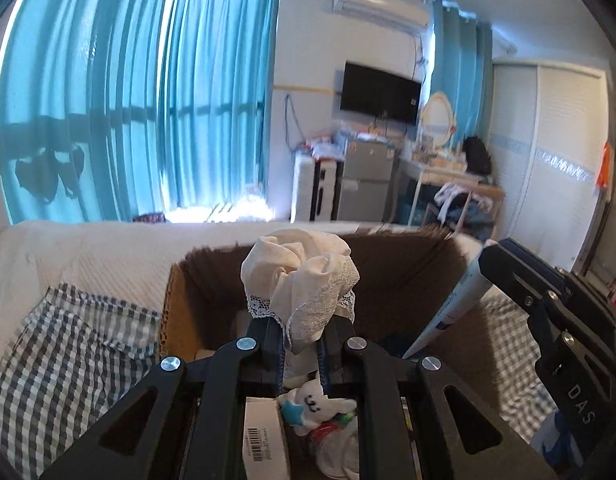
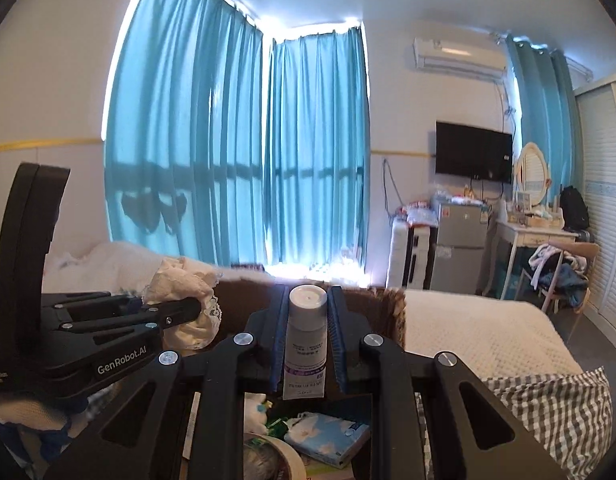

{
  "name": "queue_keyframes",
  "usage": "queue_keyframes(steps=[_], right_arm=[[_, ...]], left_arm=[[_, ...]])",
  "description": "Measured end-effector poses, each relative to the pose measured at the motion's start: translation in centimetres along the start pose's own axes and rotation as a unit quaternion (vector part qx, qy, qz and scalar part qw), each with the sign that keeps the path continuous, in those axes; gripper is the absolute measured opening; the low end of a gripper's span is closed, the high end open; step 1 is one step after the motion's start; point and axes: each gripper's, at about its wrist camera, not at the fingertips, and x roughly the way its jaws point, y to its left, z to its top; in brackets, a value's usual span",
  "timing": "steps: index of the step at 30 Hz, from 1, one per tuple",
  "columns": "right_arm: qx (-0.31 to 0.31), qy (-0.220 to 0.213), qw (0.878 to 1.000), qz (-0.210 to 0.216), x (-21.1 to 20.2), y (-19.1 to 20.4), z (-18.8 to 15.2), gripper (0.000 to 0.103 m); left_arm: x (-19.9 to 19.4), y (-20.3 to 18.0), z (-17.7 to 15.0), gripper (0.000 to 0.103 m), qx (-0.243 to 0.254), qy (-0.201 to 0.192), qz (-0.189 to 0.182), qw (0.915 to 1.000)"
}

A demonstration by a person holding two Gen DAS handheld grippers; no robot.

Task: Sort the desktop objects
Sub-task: 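Lift the lace cloth and white tube and carry them over the box, then open both grippers to drop the lace cloth and tube into the box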

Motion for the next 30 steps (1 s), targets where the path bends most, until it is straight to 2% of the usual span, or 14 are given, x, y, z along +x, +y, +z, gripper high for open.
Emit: queue_keyframes(steps=[8,11,13,15,16,17,18,20,21,24,27,30], right_arm=[[0.012,0.074,0.997,-0.005,5.2,-0.9,-2.1,0.019],[0.015,0.099,0.995,-0.011,6.3,-1.1,-3.0,0.019],[0.019,0.109,0.994,-0.020,6.5,-1.4,-3.5,0.019],[0.028,0.111,0.993,-0.022,6.6,-1.8,-3.6,0.019],[0.033,0.112,0.993,-0.025,6.3,-2.0,-3.6,0.020],[0.034,0.111,0.993,-0.027,6.2,-1.9,-3.5,0.028],[0.036,0.108,0.993,-0.030,5.8,-2.0,-3.3,0.034],[0.040,0.094,0.994,-0.032,4.9,-2.0,-2.6,0.059],[0.042,0.085,0.995,-0.034,4.3,-2.1,-2.3,0.063],[0.051,0.069,0.996,-0.039,2.7,-2.3,-1.0,0.065],[0.059,0.057,0.996,-0.039,0.9,-2.1,0.0,0.073],[0.063,0.041,0.996,-0.040,-1.2,-1.9,1.0,0.080]], left_arm=[[4.6,1.1,-2.4,0.013,-0.022,0.068,0.001,0.9975],[5.0,1.1,-2.9,0.013,-0.016,0.070,0.005,0.9974],[4.9,1.3,-2.9,0.020,-0.014,0.065,0.010,0.9977],[4.7,1.4,-2.9,0.043,-0.017,0.064,0.014,0.9977],[4.6,1.5,-2.7,0.051,-0.018,0.062,0.014,0.9978],[4.4,1.5,-2.5,0.065,-0.020,0.059,0.018,0.9979],[4.1,1.6,-2.4,0.073,-0.022,0.055,0.025,0.9979],[3.1,1.8,-2.1,0.075,-0.023,0.043,0.030,0.9984],[2.4,1.6,-1.9,0.080,-0.020,0.039,0.030,0.9986],[0.7,1.3,-1.3,0.090,-0.018,0.020,0.035,0.9990],[-2.0,1.1,-0.4,0.100,-0.016,-0.010,0.034,0.9992],[-5.1,0.9,0.6,0.103,-0.018,-0.041,0.034,0.9984]])
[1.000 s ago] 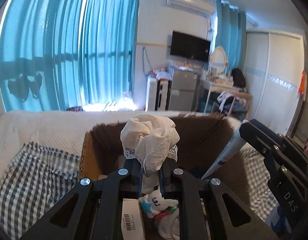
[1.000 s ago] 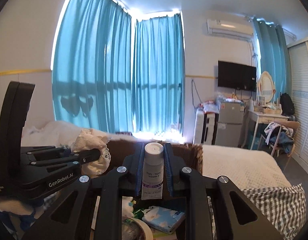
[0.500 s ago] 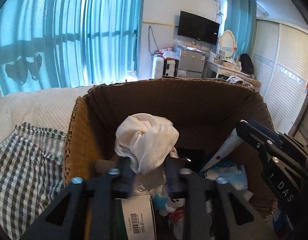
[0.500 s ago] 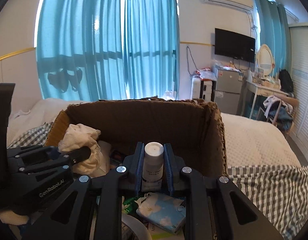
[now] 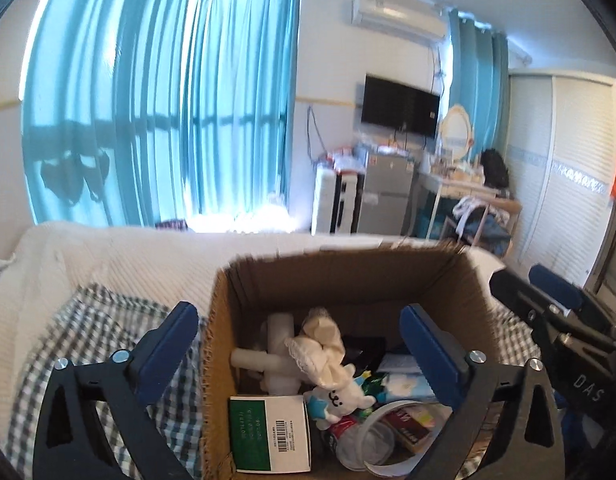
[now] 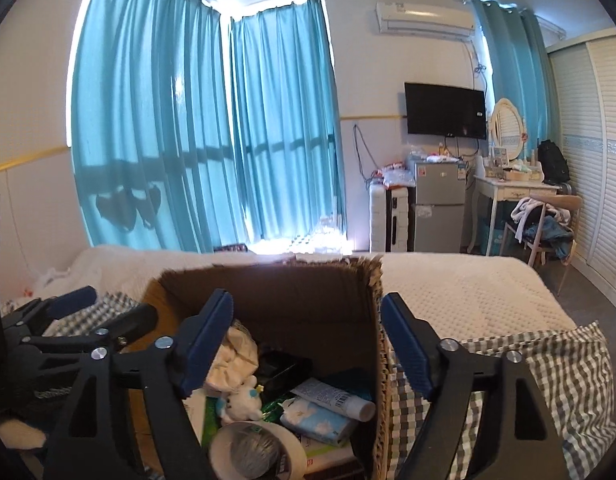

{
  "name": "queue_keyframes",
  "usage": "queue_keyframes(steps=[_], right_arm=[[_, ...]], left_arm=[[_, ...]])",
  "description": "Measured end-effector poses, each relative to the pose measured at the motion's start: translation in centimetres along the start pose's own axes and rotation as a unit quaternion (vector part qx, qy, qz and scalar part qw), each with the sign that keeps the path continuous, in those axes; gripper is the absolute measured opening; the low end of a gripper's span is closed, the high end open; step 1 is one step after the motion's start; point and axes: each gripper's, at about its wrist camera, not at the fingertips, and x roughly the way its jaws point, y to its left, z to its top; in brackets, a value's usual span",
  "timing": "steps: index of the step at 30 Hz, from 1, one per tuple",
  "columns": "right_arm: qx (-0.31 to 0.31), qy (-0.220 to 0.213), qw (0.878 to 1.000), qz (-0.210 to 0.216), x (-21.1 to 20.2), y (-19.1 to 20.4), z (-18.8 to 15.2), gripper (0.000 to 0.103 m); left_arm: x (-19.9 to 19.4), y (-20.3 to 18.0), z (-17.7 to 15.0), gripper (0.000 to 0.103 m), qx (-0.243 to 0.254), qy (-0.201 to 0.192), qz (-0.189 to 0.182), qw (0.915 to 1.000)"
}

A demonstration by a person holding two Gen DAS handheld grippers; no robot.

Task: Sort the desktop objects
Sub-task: 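Open both grippers to drop the lace cloth and tube into the box, then withdraw both grippers and lower them toward the snack packet and black ring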

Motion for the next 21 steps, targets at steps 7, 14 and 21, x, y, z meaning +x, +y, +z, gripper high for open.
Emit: queue_keyframes(steps=[7,14,21], right_arm=[[0.004,-0.050,0.999,-0.007,-6.4,1.0,1.1,0.103],[0.009,-0.058,0.998,-0.022,-11.9,1.2,1.3,0.103],[-0.019,-0.065,0.997,-0.029,-15.4,2.3,-1.5,0.103]], left_arm=[[-6.5,0.4,2.1,0.103,-0.013,-0.051,0.009,0.9986],[-12.1,0.8,1.4,0.103,-0.011,-0.082,0.053,0.9951],[-14.1,2.0,-1.9,0.103,-0.015,-0.056,0.046,0.9972]])
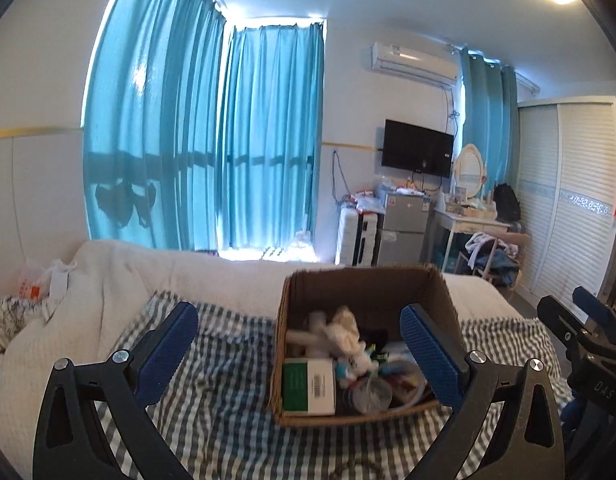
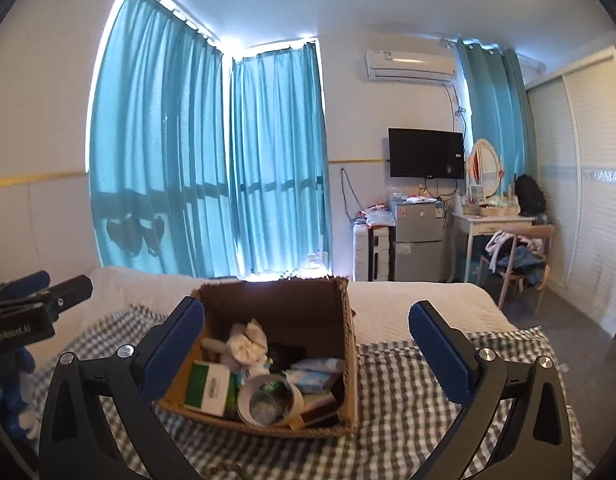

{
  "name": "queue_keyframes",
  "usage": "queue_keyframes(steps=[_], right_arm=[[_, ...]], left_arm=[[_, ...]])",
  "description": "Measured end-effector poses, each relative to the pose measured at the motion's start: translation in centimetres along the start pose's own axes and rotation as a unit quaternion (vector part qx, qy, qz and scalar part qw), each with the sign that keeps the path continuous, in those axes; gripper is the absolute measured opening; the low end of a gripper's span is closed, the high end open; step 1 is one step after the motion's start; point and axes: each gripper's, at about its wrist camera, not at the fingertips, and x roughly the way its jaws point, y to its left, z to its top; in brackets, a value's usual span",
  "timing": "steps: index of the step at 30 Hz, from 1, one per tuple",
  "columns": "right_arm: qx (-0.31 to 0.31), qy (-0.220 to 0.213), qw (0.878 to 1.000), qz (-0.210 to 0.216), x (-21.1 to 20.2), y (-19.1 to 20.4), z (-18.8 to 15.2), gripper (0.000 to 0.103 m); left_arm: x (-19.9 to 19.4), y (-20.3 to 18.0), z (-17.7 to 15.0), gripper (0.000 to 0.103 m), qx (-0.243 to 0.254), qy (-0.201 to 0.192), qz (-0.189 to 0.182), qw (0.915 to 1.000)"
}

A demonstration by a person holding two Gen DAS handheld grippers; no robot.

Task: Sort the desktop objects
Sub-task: 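Withdraw both grippers and lower them toward the snack packet and black ring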

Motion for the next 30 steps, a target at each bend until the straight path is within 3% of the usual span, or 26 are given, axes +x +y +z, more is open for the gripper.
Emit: queue_keyframes(steps=[6,9,16,19,21,24,28,30], right_arm=[[-0.005,0.042,0.998,0.042,-0.1,0.9,-2.3,0.103],[-0.031,0.078,0.996,0.044,0.5,1.3,-4.2,0.103],[-0.046,0.158,0.983,0.088,1.3,1.8,-9.8,0.103],[-0.057,0.184,0.976,0.107,1.3,2.6,-11.7,0.101],[-0.063,0.203,0.970,0.118,1.4,3.2,-13.0,0.097],[-0.066,0.242,0.959,0.132,1.8,4.0,-14.9,0.082],[-0.087,0.291,0.939,0.164,2.0,6.1,-17.6,0.049],[-0.097,0.309,0.929,0.179,2.2,7.0,-18.8,0.042]], left_arm=[[0.8,1.0,-3.7,0.103,-0.005,0.045,0.007,0.9989],[1.0,1.1,-6.2,0.103,0.010,0.071,0.012,0.9973],[2.5,0.9,-12.6,0.103,0.014,0.174,-0.017,0.9845],[2.8,0.3,-14.2,0.103,0.017,0.201,-0.029,0.9791],[2.9,0.0,-15.5,0.103,0.017,0.223,-0.039,0.9740],[3.6,-0.2,-17.3,0.103,0.016,0.261,-0.046,0.9641],[4.3,-0.7,-18.9,0.103,0.018,0.292,-0.051,0.9549],[4.7,-0.8,-19.4,0.103,0.019,0.304,-0.052,0.9510]])
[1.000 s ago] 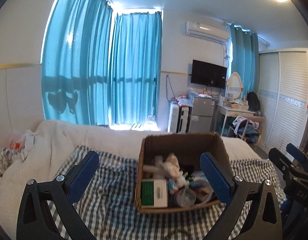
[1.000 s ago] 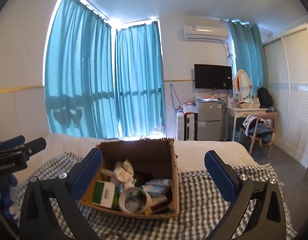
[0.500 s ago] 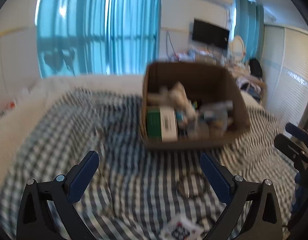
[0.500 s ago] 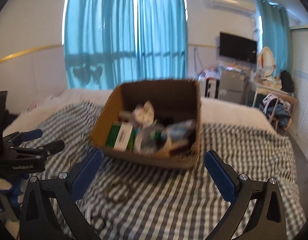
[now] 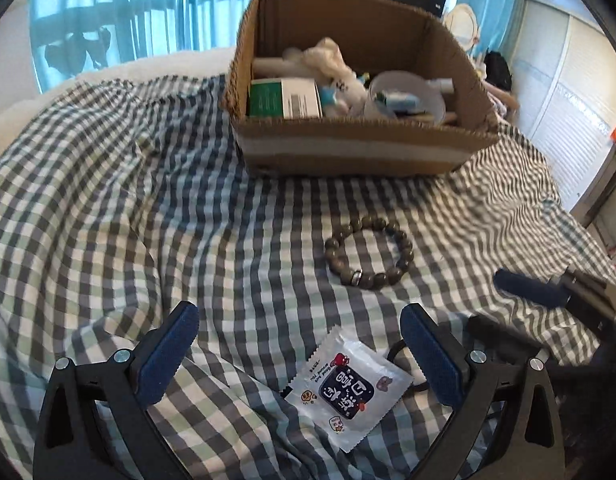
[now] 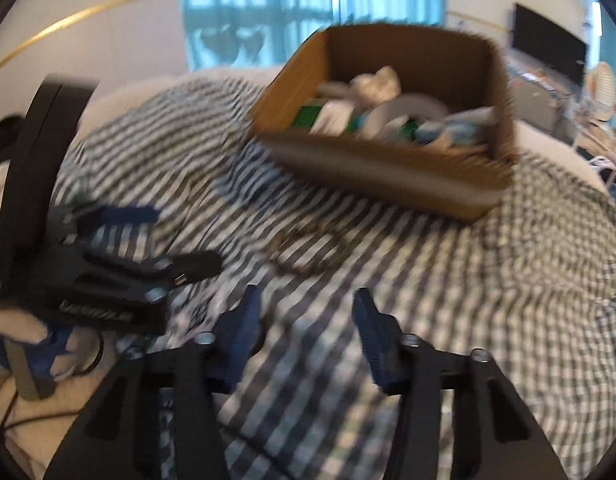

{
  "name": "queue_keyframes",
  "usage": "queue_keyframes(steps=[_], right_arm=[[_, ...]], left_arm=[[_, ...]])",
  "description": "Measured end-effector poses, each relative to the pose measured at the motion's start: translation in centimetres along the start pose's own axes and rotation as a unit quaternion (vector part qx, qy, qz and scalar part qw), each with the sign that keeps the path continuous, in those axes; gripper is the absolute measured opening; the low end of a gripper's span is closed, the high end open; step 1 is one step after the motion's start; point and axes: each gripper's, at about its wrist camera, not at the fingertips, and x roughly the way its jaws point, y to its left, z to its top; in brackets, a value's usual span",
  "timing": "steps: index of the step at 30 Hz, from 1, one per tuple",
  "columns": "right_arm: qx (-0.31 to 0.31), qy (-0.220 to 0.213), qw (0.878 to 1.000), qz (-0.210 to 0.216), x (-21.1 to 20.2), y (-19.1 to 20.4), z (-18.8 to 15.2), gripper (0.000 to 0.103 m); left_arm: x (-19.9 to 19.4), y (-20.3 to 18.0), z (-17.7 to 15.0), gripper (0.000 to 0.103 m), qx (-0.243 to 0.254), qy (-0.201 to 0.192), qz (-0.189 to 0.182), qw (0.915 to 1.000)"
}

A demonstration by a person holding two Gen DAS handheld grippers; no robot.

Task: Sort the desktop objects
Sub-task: 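Withdraw both grippers and lower them toward the snack packet and black ring, then grasp the white snack packet with the left gripper while the right gripper grasps the black ring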

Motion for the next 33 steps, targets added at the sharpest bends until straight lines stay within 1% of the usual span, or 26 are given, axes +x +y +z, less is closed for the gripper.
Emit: queue_keyframes(steps=[3,5,8,11,12,14,15,16,18,20,22,24,25,27,29,33], right_arm=[[-0.004,0.025,1.000,0.015,1.3,0.8,-0.9,0.040],[-0.002,0.036,0.999,0.024,2.1,1.2,-1.4,0.040],[-0.010,0.045,0.999,0.029,2.7,1.7,-1.7,0.040],[-0.007,0.053,0.998,0.028,3.5,1.7,-1.5,0.040],[-0.007,0.057,0.998,0.023,3.9,1.8,-1.6,0.039],[-0.013,0.062,0.998,0.005,4.4,1.8,-1.8,0.021],[-0.010,0.063,0.998,-0.002,4.5,1.7,-1.9,0.016],[-0.002,0.063,0.998,-0.007,4.4,1.2,-2.0,0.004],[0.017,0.066,0.998,-0.004,4.2,0.1,-2.0,0.003],[0.026,0.064,0.997,-0.015,4.0,-0.6,-1.9,0.003],[0.030,0.058,0.998,-0.023,3.5,-1.1,-1.7,0.002],[0.040,0.045,0.998,-0.027,2.8,-1.8,-1.3,0.002],[0.046,0.037,0.998,-0.027,2.3,-2.2,-1.1,0.002],[0.052,0.022,0.998,-0.033,1.3,-2.8,-0.8,0.002],[0.058,0.008,0.998,-0.037,0.5,-3.4,-0.4,0.003],[0.066,-0.020,0.997,-0.042,-1.0,-4.1,0.3,0.003]], left_arm=[[1.0,0.1,-0.2,0.101,-0.006,0.020,0.000,0.9998],[1.9,0.4,-0.1,0.097,-0.019,0.036,-0.003,0.9992],[2.8,0.7,-0.3,0.092,-0.027,0.062,-0.013,0.9976],[4.1,0.4,-0.6,0.092,-0.026,0.091,-0.016,0.9954],[4.3,0.3,-0.7,0.092,-0.026,0.095,-0.015,0.9950],[5.0,0.3,-0.8,0.091,-0.030,0.107,-0.016,0.9936],[5.1,0.3,-0.8,0.091,-0.032,0.111,-0.017,0.9932],[5.3,0.4,-0.9,0.090,-0.037,0.117,-0.021,0.9922],[5.2,0.4,-1.0,0.084,-0.040,0.122,-0.027,0.9914],[5.3,0.3,-1.2,0.080,-0.038,0.129,-0.033,0.9904],[5.2,0.1,-1.4,0.073,-0.035,0.135,-0.044,0.9892],[5.2,0.0,-1.5,0.056,-0.035,0.142,-0.059,0.9874],[5.2,-0.1,-1.6,0.050,-0.037,0.148,-0.074,0.9854],[5.1,-0.2,-1.6,0.034,-0.037,0.152,-0.087,0.9838],[4.8,-0.3,-1.6,0.024,-0.035,0.151,-0.090,0.9839],[4.1,-0.1,-1.7,0.017,-0.035,0.141,-0.085,0.9858]])
